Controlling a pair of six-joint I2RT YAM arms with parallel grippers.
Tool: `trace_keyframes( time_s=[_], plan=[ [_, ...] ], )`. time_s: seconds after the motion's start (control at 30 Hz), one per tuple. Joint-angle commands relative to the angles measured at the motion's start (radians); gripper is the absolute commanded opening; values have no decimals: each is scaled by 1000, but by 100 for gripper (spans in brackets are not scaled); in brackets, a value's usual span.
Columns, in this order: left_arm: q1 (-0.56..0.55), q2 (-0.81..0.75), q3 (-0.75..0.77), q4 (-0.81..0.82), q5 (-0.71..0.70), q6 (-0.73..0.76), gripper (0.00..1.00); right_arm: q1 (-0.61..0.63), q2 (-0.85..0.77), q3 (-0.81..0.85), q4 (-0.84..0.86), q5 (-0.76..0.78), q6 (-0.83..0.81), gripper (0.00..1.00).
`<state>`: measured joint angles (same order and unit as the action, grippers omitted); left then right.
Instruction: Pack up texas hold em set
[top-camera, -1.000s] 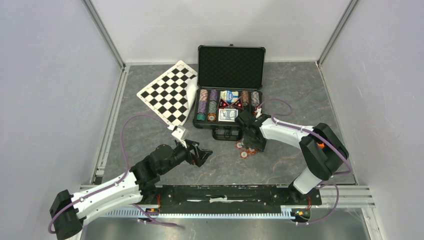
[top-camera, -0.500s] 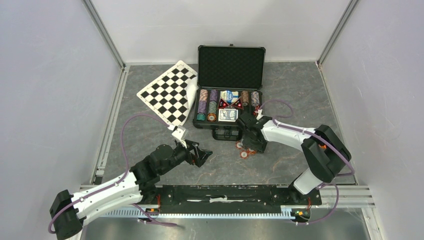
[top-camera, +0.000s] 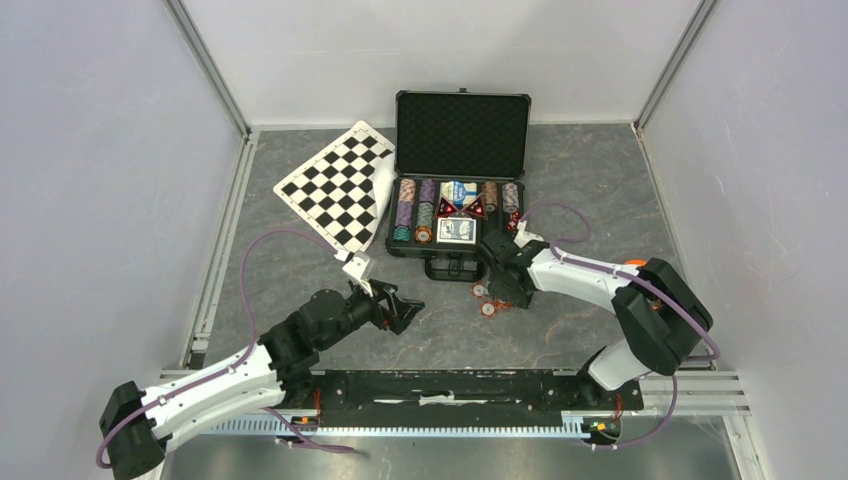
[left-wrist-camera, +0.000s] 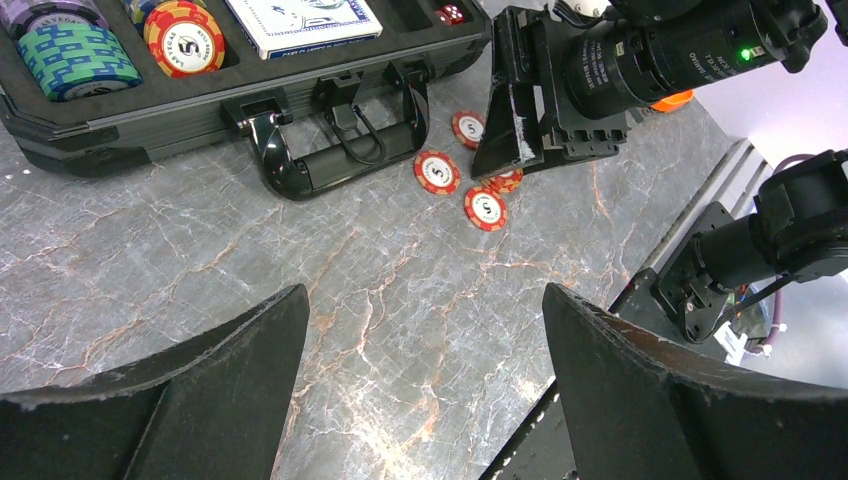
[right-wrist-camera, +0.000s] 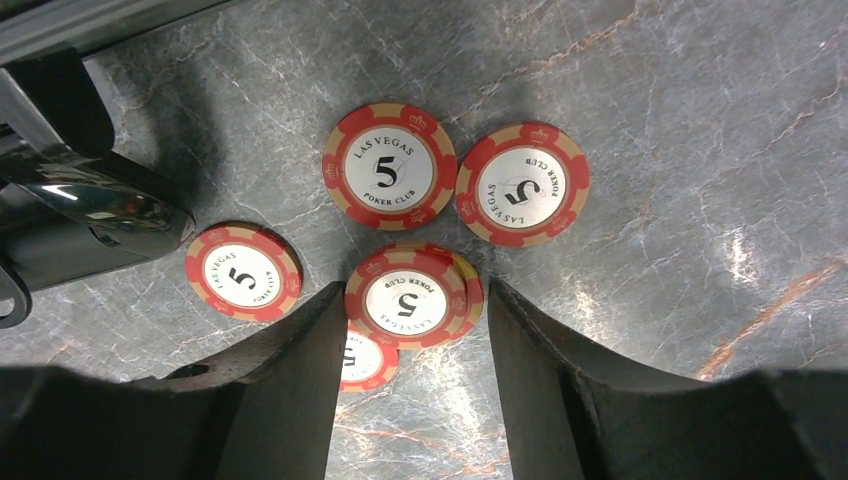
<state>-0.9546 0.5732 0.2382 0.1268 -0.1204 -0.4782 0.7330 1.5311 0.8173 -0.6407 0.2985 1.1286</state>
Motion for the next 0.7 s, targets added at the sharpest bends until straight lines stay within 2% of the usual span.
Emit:
trace_keyframes(
  time_s=[0.0, 0.13, 0.67],
  plan=[
    [3, -12, -4, 7, 4, 15, 93, 27, 81, -15, -48, -54, 42, 59],
    [3, -14, -5, 7, 3, 12, 93, 43, 117, 47, -109, -59, 28, 61],
    [2, -8, -7, 10, 10, 9, 93, 30, 99, 20, -111, -26, 40, 61]
  ],
)
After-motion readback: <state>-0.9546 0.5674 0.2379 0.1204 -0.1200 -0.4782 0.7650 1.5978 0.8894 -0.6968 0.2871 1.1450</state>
